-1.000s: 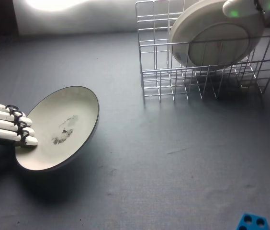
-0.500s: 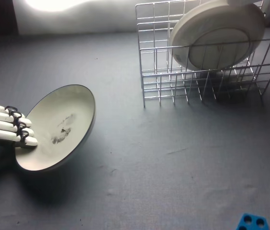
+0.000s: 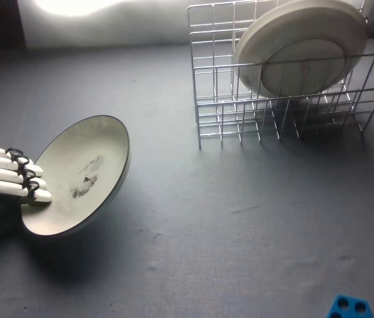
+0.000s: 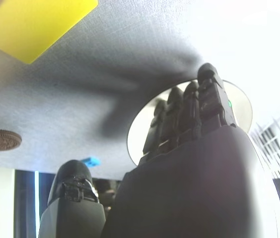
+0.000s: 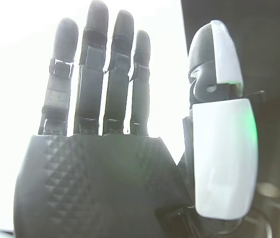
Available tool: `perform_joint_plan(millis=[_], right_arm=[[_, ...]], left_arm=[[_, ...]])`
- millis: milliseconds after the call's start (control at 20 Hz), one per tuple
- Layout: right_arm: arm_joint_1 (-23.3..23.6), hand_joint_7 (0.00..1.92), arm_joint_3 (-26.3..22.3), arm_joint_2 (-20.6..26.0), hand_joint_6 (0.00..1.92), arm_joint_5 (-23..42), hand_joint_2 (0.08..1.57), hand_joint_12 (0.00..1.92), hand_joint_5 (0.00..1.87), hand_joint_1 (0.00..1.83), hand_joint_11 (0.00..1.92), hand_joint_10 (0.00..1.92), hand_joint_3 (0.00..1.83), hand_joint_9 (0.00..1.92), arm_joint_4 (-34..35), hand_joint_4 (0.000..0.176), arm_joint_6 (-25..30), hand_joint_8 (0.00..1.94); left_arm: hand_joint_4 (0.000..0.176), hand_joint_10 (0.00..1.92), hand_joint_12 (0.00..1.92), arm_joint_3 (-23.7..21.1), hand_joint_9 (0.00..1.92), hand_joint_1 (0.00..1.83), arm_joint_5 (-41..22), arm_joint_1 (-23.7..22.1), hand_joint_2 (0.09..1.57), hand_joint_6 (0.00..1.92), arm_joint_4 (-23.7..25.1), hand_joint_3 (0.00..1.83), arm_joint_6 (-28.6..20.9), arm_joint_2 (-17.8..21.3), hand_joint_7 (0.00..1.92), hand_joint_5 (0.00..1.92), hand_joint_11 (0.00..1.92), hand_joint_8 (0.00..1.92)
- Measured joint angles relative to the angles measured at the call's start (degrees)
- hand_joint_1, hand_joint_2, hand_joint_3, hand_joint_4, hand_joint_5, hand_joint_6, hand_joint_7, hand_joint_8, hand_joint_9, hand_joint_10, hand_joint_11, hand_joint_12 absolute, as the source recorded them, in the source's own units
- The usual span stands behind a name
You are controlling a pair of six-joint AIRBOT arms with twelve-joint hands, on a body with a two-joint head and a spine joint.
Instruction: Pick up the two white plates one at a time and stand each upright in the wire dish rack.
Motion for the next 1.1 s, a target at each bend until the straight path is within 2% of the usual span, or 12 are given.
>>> perform_joint_plan(millis=[150,200,250,300,350,450,500,550,700,900,1000,1100], right_arm=[[2.75,0.67,-5.75,0.04,0.00,-3.63,1.05,1.28,0.57,0.94,0.11,0.00,0.00,0.66,-5.77,0.000,-1.90,0.00],[3.06,0.57,-7.48,0.04,0.00,-5.40,1.07,1.31,0.49,0.91,0.03,0.00,0.00,0.56,-8.17,0.000,-2.10,0.00],[3.23,0.47,-9.27,-0.15,0.00,-7.54,1.08,1.23,0.39,0.87,0.01,0.00,0.01,0.45,-10.51,0.000,-3.17,0.00],[3.23,0.33,-10.80,-0.52,0.00,-9.77,1.07,1.03,0.27,0.92,0.00,0.00,0.00,0.31,-11.89,0.000,-4.92,0.00],[3.23,0.19,-11.85,-0.90,0.00,-11.41,1.04,0.66,0.16,1.01,0.00,0.00,0.00,0.16,-12.04,0.000,-6.43,0.00],[3.19,0.02,-14.73,-2.36,0.00,-14.60,1.04,0.08,0.02,0.96,0.00,0.00,0.00,0.01,-11.08,0.000,-10.80,0.00],[2.60,0.00,-14.88,-3.17,0.00,-13.75,1.01,0.01,0.00,1.02,0.00,0.00,0.00,0.00,-8.37,0.000,-12.20,0.00],[2.08,0.00,-14.97,-4.09,0.00,-13.31,1.01,0.00,0.00,1.01,0.00,0.00,0.00,0.00,-6.86,0.000,-12.39,0.00],[0.39,0.00,-15.65,-6.45,0.00,-16.68,0.94,0.00,0.00,1.14,0.00,0.00,0.00,0.00,-6.88,0.000,-15.47,0.00],[-1.55,0.00,-16.37,-6.47,0.00,-18.82,0.89,0.00,0.00,1.07,0.00,0.00,0.00,0.00,-6.93,0.000,-21.68,0.00],[-2.95,0.00,-17.22,-8.00,0.00,-19.98,0.89,0.00,0.00,1.04,0.00,0.00,0.00,0.00,-7.06,0.000,-27.54,0.00],[-3.10,0.00,-19.56,-9.97,0.00,-21.22,0.88,0.00,0.00,1.04,0.00,0.00,0.00,0.00,-7.08,0.000,-36.46,0.00]], left_arm=[[0.000,0.01,0.00,0.00,0.05,0.00,0.00,0.07,1.07,0.01,-0.02,0.00,-0.17,0.00,0.08,0.07,0.00,0.01],[0.000,0.00,0.00,0.00,0.03,0.00,-0.02,0.17,1.06,0.00,-0.04,0.00,-0.20,0.00,0.06,0.04,0.00,0.00],[0.000,0.00,0.00,0.00,0.02,0.00,-0.02,0.17,1.06,0.00,-0.04,0.00,-0.35,0.00,0.05,0.04,0.00,0.00],[0.000,0.01,0.00,0.00,0.03,0.00,-0.02,0.17,1.06,0.01,-0.02,0.00,-0.35,0.00,0.07,0.05,0.00,0.01],[0.000,0.01,0.00,0.00,0.04,0.00,-0.04,0.17,1.07,0.01,-0.02,0.00,-0.35,0.00,0.07,0.06,0.00,0.01],[0.000,0.01,0.00,0.00,0.04,0.00,-0.02,0.17,1.07,0.01,-0.02,0.00,-0.37,0.00,0.07,0.06,0.00,0.01],[0.000,0.00,0.00,0.00,0.03,0.00,-0.02,0.17,1.07,0.01,0.00,0.00,-0.37,-0.07,0.07,0.06,0.00,0.00],[0.000,0.01,0.00,0.02,0.04,0.00,-0.04,0.17,1.06,0.01,-0.07,0.00,-0.37,-0.20,0.08,0.07,0.00,0.01],[0.000,0.01,0.00,0.02,0.05,0.00,-0.02,0.17,1.06,0.01,-0.31,0.00,-0.39,-0.31,0.08,0.06,0.00,0.00],[0.000,0.00,0.00,0.09,0.03,0.00,-0.07,0.17,1.05,0.01,-0.04,0.00,-0.48,-0.31,0.07,0.05,0.00,0.01],[0.000,0.01,0.00,0.15,0.04,0.00,-0.22,0.35,1.06,0.00,-0.07,0.00,-0.50,-0.28,0.07,0.05,0.00,0.01],[0.000,0.00,0.00,0.20,0.03,0.00,-0.24,0.35,1.06,0.00,-0.15,0.00,-0.52,-0.28,0.07,0.06,0.00,0.00]])
